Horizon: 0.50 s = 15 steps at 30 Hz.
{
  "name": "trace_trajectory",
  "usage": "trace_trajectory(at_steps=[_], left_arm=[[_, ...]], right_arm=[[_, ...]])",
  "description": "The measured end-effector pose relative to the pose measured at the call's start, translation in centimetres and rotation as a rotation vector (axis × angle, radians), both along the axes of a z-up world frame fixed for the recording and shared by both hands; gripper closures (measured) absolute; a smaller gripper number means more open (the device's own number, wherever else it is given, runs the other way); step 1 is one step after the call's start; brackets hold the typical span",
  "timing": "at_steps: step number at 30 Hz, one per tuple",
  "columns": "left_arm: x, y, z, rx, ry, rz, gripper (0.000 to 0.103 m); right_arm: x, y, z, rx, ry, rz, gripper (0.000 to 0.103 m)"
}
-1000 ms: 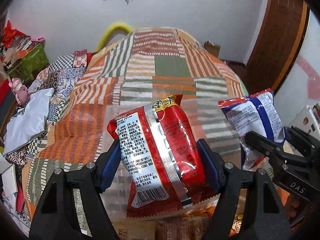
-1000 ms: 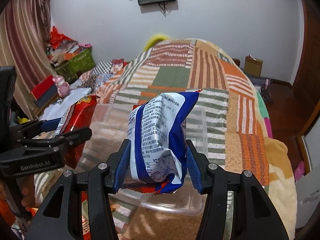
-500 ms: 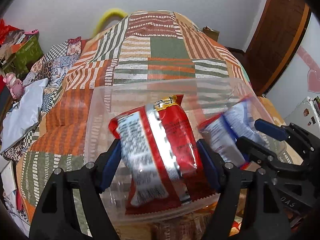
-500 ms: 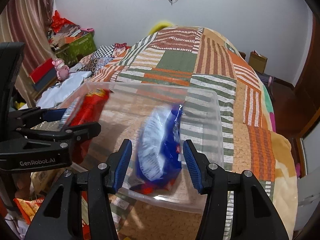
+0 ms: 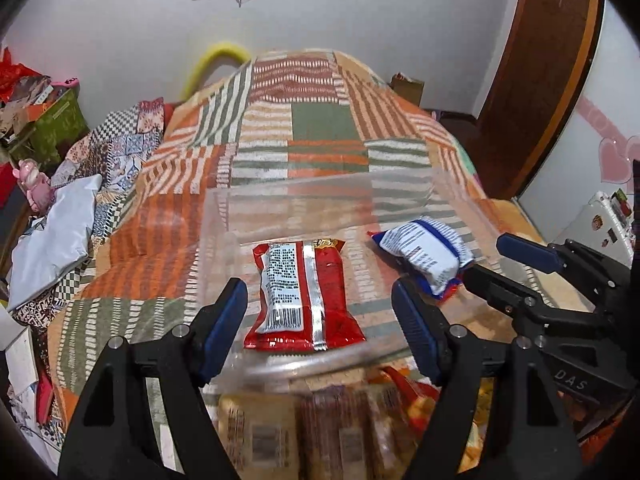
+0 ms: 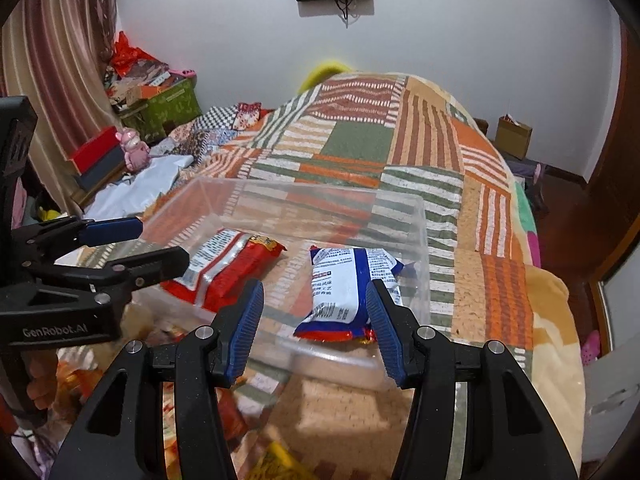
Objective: Organize snacks
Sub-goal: 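Carry both bags into the clear box and open both tools, then grasp the clear puffed-snack bag with the right tool while the left tool grasps a red snack bag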
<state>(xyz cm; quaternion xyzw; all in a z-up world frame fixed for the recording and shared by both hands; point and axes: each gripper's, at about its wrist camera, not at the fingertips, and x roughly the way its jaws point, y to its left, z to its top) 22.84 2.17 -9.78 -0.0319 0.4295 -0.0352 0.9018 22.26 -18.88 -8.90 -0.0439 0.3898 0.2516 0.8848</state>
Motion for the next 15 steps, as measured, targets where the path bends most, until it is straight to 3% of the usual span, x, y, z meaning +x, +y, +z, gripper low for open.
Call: trace_trajectory(at_steps=[9, 15], left_arm=[[-4.7, -0.4, 3.3, -0.005, -0.080, 0.001, 0.023], [-8.2, -1.6, 4.5, 0.025, -0.135, -0.019, 0.016]], right_arm=[[-3.7, -1.8, 2.1, 0.039, -0.041, 0.002, 0.049], [-6.4, -2.6, 1.6, 0.033, -0.032, 0.007, 0.047]])
